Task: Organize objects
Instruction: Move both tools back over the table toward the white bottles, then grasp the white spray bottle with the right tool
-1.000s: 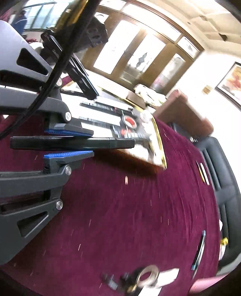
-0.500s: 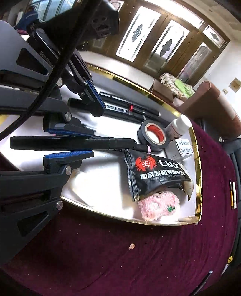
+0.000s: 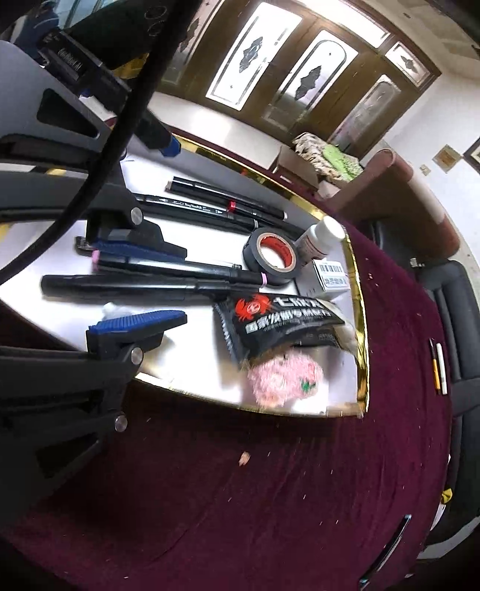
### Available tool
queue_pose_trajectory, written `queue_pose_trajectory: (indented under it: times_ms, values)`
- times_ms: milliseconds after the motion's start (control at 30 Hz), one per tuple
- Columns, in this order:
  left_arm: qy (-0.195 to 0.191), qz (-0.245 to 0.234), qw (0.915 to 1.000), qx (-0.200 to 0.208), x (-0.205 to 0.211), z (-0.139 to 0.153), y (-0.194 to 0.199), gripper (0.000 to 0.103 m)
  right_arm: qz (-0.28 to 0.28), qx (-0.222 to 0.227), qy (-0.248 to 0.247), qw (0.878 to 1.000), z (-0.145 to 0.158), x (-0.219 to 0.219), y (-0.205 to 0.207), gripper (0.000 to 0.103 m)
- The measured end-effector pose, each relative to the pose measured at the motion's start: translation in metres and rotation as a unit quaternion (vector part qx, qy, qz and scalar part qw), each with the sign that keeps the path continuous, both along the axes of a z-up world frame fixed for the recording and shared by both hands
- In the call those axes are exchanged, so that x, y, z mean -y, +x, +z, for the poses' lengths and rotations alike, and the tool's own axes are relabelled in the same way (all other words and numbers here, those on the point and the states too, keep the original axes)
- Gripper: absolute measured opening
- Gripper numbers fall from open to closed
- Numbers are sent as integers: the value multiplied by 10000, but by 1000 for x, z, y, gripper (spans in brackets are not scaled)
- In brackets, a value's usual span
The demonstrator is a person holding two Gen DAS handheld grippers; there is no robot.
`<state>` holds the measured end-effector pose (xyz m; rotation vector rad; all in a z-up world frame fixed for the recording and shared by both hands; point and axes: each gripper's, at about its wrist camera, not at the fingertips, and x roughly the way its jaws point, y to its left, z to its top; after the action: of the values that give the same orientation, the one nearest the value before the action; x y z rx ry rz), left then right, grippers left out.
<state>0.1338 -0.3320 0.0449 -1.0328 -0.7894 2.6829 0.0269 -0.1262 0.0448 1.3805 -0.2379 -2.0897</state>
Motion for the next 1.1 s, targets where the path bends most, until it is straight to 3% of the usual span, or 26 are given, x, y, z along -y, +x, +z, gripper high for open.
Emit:
queue_pose_trajectory:
  times_ms: [167, 367, 600, 767, 900, 1000, 1100]
  values:
    - [-39, -148, 9994, -325, -13, 18, 19, 55, -377, -111, -295, 9988, 2, -53, 14, 27]
    - [-108, -973, 9940, -496, -66, 33, 23, 56, -1244, -297, -319, 9913, 3, -157, 24, 33]
    - [-227, -1705, 9846, -313, -136, 33, 13, 56, -2652, -413, -107, 9632, 4, -304, 27, 32]
    - [-326, -1962, 9800, -120, -168, 26, 8, 56, -3345, -485, 132, 9410, 8, -380, 15, 35]
    - [-359, -2044, 9782, 29, -181, 22, 5, 56, -3816, -223, -112, 9240, -4, -430, -7, 40]
    - [-405, -2071, 9775, 75, -188, 21, 7, 56, -3692, 89, -634, 9272, -21, -436, -25, 40]
    - [-496, -2097, 9764, 102, -193, 22, 8, 56, -3117, 113, -792, 9468, -28, -409, -37, 42]
